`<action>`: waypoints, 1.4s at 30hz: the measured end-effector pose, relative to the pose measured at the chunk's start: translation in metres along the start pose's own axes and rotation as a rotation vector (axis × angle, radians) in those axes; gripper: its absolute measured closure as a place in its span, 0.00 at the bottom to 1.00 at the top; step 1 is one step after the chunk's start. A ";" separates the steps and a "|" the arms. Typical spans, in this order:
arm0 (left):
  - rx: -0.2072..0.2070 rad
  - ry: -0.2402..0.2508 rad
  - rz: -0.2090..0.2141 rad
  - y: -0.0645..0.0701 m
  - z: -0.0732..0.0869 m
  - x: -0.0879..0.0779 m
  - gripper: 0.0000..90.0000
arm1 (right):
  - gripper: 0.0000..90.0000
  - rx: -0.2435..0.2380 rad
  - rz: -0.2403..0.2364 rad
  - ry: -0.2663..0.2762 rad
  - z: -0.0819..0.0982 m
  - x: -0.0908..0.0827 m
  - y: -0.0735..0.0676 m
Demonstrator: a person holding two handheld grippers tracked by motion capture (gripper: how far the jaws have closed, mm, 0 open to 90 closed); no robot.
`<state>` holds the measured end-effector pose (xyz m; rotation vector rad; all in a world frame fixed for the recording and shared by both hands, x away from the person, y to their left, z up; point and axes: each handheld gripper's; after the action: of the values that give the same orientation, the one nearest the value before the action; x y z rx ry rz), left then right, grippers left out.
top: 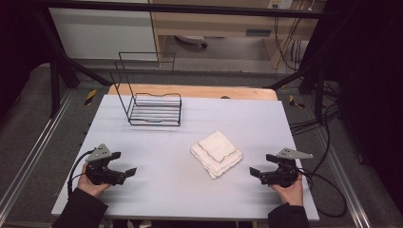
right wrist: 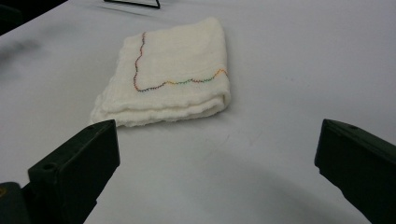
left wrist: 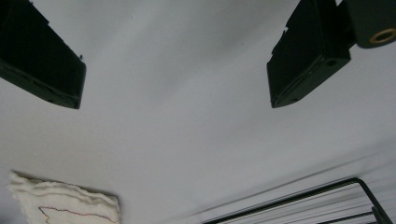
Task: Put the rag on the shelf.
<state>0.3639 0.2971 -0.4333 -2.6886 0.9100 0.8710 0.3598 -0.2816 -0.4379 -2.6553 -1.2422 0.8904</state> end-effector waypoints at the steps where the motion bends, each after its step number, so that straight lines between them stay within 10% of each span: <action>1: 0.001 -0.001 -0.001 0.000 0.000 0.000 0.05 | 0.01 0.000 0.000 0.000 0.000 0.000 0.000; 19: 0.001 0.003 -0.009 0.000 0.001 -0.002 0.05 | 0.03 -0.038 0.021 -0.042 -0.010 0.015 -0.019; 42: 0.006 -0.004 -0.021 0.002 0.001 -0.002 0.05 | 0.35 -0.141 -0.058 -0.154 -0.025 0.090 -0.080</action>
<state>0.3618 0.2969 -0.4328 -2.6853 0.8812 0.8678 0.3635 -0.1588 -0.4352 -2.6843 -1.4600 1.0529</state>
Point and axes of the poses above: each handheld gripper's, and its own axes: x roughly forward along the jaws, z roughly out of its underside, y roughly to its right, and after that the axes turned 8 degrees about -z, right-handed
